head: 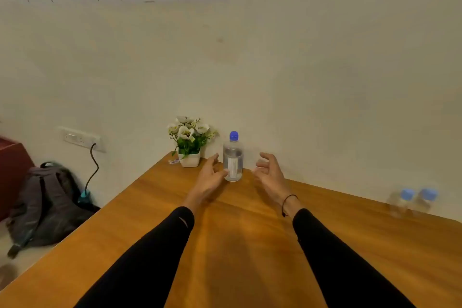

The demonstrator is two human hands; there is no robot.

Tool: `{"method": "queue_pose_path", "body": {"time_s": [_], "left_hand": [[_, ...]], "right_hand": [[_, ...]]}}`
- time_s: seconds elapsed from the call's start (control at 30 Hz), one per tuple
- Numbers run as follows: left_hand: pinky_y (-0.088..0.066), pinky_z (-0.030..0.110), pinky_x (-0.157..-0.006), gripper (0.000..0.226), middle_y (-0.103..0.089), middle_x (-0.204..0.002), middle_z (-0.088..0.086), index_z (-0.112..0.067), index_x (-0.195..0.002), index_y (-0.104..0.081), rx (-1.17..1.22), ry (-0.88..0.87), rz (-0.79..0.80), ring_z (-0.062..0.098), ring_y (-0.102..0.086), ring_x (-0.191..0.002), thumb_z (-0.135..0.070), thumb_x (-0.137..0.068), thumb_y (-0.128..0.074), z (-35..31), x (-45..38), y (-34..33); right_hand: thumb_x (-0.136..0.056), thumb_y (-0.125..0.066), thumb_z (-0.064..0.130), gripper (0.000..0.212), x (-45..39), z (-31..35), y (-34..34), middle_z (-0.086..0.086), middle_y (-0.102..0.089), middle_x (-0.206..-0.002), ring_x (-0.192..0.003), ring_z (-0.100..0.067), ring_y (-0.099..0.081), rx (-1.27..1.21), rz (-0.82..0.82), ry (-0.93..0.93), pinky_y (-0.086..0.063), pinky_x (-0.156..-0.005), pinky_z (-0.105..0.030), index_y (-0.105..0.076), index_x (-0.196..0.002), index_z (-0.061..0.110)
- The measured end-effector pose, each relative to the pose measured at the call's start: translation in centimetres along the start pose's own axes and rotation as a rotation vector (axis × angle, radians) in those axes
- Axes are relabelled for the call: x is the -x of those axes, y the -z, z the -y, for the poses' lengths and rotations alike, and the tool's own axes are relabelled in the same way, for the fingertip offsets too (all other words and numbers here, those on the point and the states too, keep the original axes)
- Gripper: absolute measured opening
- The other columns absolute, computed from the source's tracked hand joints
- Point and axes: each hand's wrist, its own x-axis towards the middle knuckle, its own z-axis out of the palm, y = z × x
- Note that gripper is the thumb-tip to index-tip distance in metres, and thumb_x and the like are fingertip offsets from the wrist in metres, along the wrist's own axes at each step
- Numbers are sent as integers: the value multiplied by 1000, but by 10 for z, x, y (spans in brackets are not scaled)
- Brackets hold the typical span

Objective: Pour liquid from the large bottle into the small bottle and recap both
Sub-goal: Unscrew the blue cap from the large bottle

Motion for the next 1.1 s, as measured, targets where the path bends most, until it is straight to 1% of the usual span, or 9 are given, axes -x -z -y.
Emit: {"method": "queue_pose_path", "body": {"time_s": [0.07, 0.17, 0.23, 0.3, 0.4, 0.53, 0.73, 0.9, 1.1], "left_hand": [[-43, 42, -123, 73, -35, -172, 12, -15, -170, -24, 26, -43, 44, 27, -42, -154, -16, -108, -63, 0, -9, -3], [-57, 14, -91, 63, -48, -163, 12, -12, -166, -30, 70, -69, 77, 14, -52, -134, -17, -110, -58, 3, -18, -5], [-57, 11, -81, 58, -53, -156, 9, -14, -163, -35, 73, -78, 75, 15, -55, -133, -18, -110, -57, 7, -16, -4], [-58, 16, -88, 54, -55, -150, 5, -15, -160, -39, 57, -95, 69, 18, -56, -136, -20, -109, -59, 9, -11, -1], [-56, 40, -111, 57, -56, -152, 6, -13, -158, -41, 53, -89, 113, 23, -57, -140, -23, -107, -64, 7, 8, 1], [-54, 47, -115, 58, -56, -153, 8, -14, -157, -42, 19, -114, 177, 23, -58, -139, -24, -106, -66, 4, 54, -6], [-55, 44, -113, 61, -55, -154, 2, -20, -157, -41, 7, -122, 256, 20, -57, -139, -27, -103, -69, -4, 146, -25], [-58, 13, -87, 59, -57, -136, -20, -26, -153, -43, 13, -160, 339, 0, -59, -124, -27, -102, -72, -5, 219, -37], [-56, 26, -106, 73, -58, -148, -8, -22, -155, -44, -13, -220, 404, 1, -57, -133, -28, -93, -83, -3, 283, -44]], "right_hand": [[-101, -68, 20, 65, -10, 4, -16, -6, -47, -152, -138, -23, -50, -27, 26, 12, -47, -114, -42, -34, -156, 24], [-101, -66, 11, 62, -25, 8, -38, -6, -48, -154, -139, -22, -49, -118, 98, 17, -47, -114, -42, -36, -155, 21], [-101, -67, 12, 56, -28, 6, -43, -7, -52, -149, -135, -25, -54, -117, 115, 20, -51, -111, -46, -40, -150, 20], [-101, -67, 12, 51, -24, 6, -43, -5, -55, -142, -131, -25, -57, -77, 112, 30, -55, -105, -43, -43, -146, 20], [-100, -68, 11, 48, -6, 6, -31, -4, -58, -135, -126, -25, -59, -33, 110, 48, -56, -96, -34, -46, -143, 17], [-99, -71, 13, 48, 45, 11, -9, -5, -61, -132, -120, -21, -62, 7, 119, 60, -56, -89, -27, -47, -139, 18], [-97, -74, 19, 53, 152, 22, 25, -1, -59, -133, -119, -16, -60, 44, 93, 46, -55, -92, -28, -45, -142, 19], [-94, -78, 24, 54, 240, 23, 45, 5, -60, -130, -117, -10, -61, 41, 45, 60, -57, -94, -30, -47, -139, 21], [-88, -84, 31, 57, 317, 25, 57, 14, -62, -130, -110, -8, -64, 38, -4, 56, -58, -89, -30, -50, -133, 31]]}}
